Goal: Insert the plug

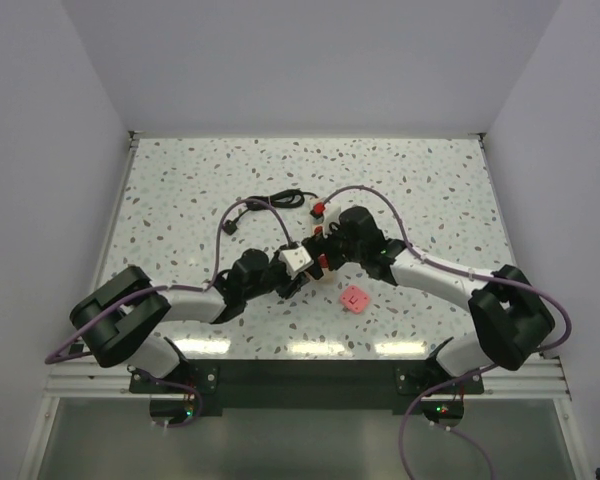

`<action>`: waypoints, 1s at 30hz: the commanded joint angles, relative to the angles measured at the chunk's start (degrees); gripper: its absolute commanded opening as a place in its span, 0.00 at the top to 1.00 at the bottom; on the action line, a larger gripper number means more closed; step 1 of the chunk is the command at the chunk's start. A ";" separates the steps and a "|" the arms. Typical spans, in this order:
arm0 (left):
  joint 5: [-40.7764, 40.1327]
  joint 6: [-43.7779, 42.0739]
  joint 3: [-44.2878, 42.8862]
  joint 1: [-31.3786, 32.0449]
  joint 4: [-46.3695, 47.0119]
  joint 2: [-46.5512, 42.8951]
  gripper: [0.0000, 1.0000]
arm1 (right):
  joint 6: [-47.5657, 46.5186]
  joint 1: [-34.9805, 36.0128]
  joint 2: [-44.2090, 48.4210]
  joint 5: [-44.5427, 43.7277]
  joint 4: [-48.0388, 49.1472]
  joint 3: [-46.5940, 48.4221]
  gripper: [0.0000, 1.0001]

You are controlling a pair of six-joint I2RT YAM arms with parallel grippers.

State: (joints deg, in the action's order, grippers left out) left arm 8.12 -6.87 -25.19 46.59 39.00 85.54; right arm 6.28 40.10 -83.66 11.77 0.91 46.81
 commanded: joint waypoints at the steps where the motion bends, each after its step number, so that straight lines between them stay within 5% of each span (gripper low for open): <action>1: 1.11 -1.30 -2.15 -0.53 4.76 -1.25 1.00 | -3.12 2.79 -2.03 5.45 0.32 2.67 0.09; 13: -0.04 -3.23 5.23 -0.71 14.25 -8.89 1.00 | -2.94 3.06 -6.78 8.36 -2.14 5.49 0.11; 22: -5.48 -5.78 2.87 -1.15 11.80 -8.99 1.00 | -4.00 3.41 -4.23 8.97 -3.10 4.61 0.12; 29: -9.61 -5.70 0.93 -1.15 12.15 -8.98 0.88 | -3.82 3.76 -6.08 6.61 -4.86 5.93 0.51; 30: -10.05 -5.61 1.02 -1.06 12.84 -8.98 0.86 | -3.74 3.76 -6.34 6.25 -5.21 6.10 0.66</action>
State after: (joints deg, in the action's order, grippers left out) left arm 4.36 -11.42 -20.43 46.22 42.30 78.48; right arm 3.14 43.16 -89.60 17.45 1.28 52.12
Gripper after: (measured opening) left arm 0.523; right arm 0.602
